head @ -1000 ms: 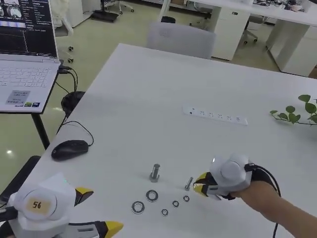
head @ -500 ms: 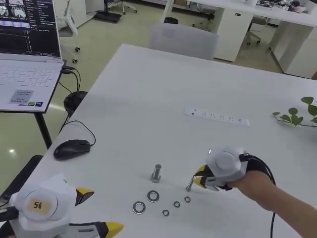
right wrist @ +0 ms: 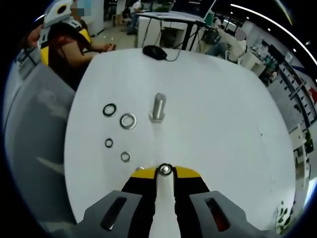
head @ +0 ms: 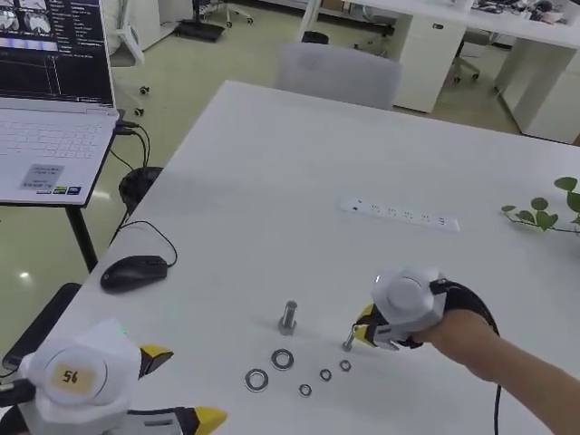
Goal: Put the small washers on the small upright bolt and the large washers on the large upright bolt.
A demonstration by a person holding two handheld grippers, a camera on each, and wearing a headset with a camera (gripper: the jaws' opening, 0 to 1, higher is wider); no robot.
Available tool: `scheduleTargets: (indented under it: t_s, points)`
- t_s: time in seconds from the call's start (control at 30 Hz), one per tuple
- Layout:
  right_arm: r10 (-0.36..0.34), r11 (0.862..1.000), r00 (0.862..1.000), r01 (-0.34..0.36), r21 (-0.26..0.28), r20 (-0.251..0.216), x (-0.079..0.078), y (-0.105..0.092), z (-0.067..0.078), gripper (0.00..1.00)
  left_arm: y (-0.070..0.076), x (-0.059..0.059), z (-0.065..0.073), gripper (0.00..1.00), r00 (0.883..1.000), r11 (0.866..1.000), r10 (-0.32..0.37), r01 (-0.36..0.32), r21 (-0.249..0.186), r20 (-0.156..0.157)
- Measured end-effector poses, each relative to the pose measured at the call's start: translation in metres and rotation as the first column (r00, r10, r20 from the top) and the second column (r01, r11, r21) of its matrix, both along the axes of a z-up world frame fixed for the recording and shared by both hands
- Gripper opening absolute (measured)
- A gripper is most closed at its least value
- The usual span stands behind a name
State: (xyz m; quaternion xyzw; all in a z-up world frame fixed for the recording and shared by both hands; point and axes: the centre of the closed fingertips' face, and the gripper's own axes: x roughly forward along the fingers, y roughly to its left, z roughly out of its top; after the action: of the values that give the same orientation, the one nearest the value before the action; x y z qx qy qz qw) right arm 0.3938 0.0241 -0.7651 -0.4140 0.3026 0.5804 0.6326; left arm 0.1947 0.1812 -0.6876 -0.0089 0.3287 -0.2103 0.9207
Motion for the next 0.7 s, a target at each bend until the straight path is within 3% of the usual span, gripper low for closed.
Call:
scheduleTargets:
  t_s: [0.7]
  points:
    - [0.017, 0.998, 1.0, -0.018, -0.054, -0.007, 0.0013, 0.0027, -0.0079, 0.13, -0.0039, 0.004, 0.0007, 0.64, 1.0, 1.0, -0.01, 0.01, -0.003, -0.002]
